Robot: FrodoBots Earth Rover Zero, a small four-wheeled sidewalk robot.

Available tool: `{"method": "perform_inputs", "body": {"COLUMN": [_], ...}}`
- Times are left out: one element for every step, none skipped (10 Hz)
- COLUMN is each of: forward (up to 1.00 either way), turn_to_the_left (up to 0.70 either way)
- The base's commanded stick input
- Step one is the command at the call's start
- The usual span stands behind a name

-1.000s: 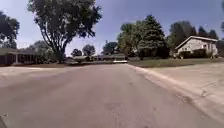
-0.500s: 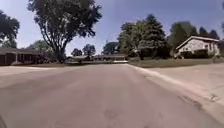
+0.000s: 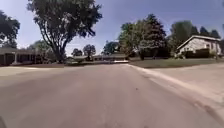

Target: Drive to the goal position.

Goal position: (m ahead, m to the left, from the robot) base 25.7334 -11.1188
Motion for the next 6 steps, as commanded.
{"method": "perform_inputs", "body": {"forward": [0.50, 0.50, 0.50, 0.50, 0.50, 0.50], "turn_to_the_left": [0.00, 0.00, 0.00, 0.00, 0.00, 0.00]}}
